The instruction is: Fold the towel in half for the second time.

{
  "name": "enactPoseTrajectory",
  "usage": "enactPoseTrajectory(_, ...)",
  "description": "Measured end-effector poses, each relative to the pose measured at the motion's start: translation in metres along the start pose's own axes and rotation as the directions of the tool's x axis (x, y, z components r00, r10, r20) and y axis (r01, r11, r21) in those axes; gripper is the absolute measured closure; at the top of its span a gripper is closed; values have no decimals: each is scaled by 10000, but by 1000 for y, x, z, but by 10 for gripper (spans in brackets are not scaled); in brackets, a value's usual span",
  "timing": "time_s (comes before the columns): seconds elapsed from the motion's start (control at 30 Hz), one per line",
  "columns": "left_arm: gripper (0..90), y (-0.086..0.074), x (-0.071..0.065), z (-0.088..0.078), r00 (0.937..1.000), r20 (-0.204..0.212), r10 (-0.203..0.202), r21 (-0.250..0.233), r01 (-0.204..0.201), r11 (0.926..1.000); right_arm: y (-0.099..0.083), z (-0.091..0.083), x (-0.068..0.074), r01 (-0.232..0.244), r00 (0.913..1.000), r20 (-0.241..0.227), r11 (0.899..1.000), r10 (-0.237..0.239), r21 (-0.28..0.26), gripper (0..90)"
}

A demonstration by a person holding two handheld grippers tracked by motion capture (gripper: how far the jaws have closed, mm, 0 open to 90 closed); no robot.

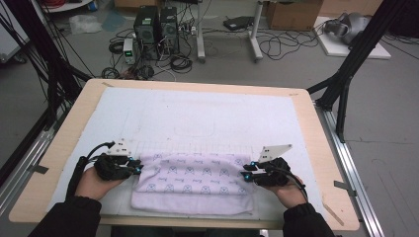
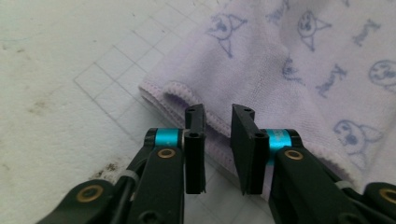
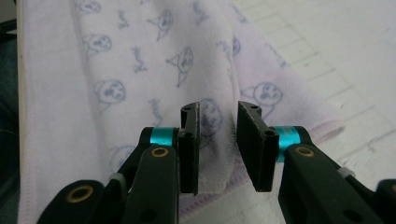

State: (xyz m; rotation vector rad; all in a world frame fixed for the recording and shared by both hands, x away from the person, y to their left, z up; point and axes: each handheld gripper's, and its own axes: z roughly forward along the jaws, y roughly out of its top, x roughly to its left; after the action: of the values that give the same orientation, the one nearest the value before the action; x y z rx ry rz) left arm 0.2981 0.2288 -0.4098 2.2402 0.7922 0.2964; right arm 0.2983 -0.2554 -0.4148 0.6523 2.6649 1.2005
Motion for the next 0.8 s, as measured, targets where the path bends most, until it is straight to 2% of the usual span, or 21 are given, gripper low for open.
enactPoseTrajectory(0.07, 699, 5, -3, -5, 9994, 350, 7, -421, 8, 9991, 5, -5, 2, 123, 9999, 41, 9995, -121, -305, 693)
enactPoseTrajectory(0.17, 666, 14, -11, -2, 9963, 834, 229, -572, -182, 9982, 11, -8, 4, 322, 9995, 13, 9981, -322, -529, 685)
enactPoseTrajectory(0.27, 624, 15, -16, 9, 9933, 1117, 281, -412, -236, 9989, 12, 0, 5, 489, 9987, -99, 9985, -492, -235, 670)
enactPoseTrajectory(0.37, 621, 8, -17, 24, 9946, 1019, 209, 124, -223, 9997, 9, 9, 6, 516, 9982, -305, 9987, -514, 38, 673)
enactPoseTrajectory(0.4, 658, 5, -17, 28, 9946, 1004, 278, 262, -305, 9992, 7, 12, 5, 578, 9979, -292, 9981, -572, 215, 694)
enactPoseTrajectory(0.5, 858, 0, -14, 28, 9930, 1165, 188, 83, -199, 9998, 3, 18, 3, 354, 9985, -432, 9983, -334, 457, 802)
enactPoseTrajectory(0.53, 868, 0, -14, 26, 9919, 1247, 221, 66, -231, 9997, 3, 18, 3, 307, 9979, -580, 9981, -276, 533, 828)
enactPoseTrajectory(0.6, 874, 0, -15, 16, 9910, 1302, 296, -67, -290, 9996, 4, 13, 6, 360, 9975, -623, 9989, -341, 301, 845)
enactPoseTrajectory(0.7, 876, -1, -21, -7, 9896, 1367, 456, -496, -391, 9980, 6, -1, 12, 386, 9953, -886, 9992, -397, -140, 851)
enactPoseTrajectory(0.8, 872, -6, -30, -31, 9832, 1700, 668, -981, -506, 9939, 8, -21, 26, 551, 9889, -1343, 9960, -642, -705, 849)
